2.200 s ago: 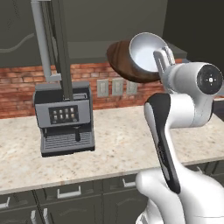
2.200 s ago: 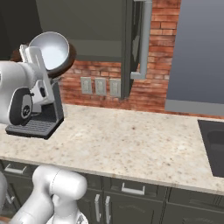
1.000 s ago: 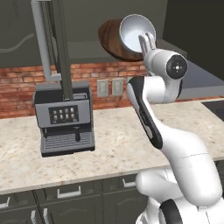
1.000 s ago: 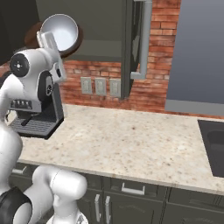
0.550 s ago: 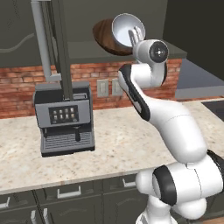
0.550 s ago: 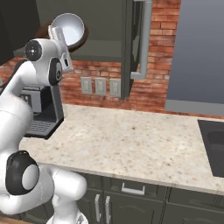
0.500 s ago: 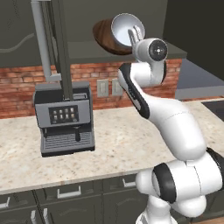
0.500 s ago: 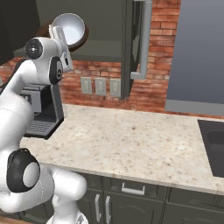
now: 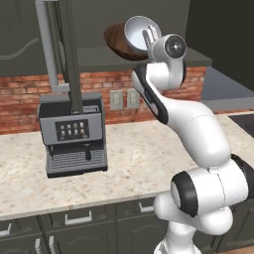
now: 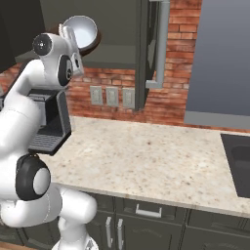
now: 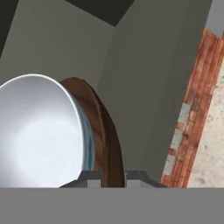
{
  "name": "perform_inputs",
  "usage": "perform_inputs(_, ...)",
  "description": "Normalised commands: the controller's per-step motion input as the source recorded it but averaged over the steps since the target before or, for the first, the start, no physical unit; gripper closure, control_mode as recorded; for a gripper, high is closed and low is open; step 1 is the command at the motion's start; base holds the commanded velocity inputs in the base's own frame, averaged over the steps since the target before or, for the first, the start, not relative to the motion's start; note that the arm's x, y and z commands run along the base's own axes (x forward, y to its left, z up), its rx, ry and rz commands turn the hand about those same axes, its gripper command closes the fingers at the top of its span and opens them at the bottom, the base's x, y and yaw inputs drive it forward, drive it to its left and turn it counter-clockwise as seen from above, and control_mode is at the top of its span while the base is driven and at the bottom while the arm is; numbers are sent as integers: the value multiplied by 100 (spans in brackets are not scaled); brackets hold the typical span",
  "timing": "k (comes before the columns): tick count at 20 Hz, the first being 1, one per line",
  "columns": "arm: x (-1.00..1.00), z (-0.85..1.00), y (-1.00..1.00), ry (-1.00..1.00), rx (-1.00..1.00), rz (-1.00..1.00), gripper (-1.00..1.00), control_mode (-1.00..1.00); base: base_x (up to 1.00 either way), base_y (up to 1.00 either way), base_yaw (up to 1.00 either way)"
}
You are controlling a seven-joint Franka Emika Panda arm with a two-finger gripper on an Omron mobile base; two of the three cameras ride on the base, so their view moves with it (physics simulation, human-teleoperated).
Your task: Pick up the bowls on the counter and stack them on top of one another in the open cabinet. Place the smaller bowl on top of the larger bowl.
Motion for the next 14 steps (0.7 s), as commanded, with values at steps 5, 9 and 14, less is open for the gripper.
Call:
perform_inputs(5, 63, 0, 10, 3, 0, 0, 100, -100, 0, 0, 0)
perform_inputs(9, 76, 0, 18, 0, 0, -2, 100, -100, 0, 0, 0)
perform_inputs(14, 71, 0, 21, 0, -1, -3, 100, -100, 0, 0, 0)
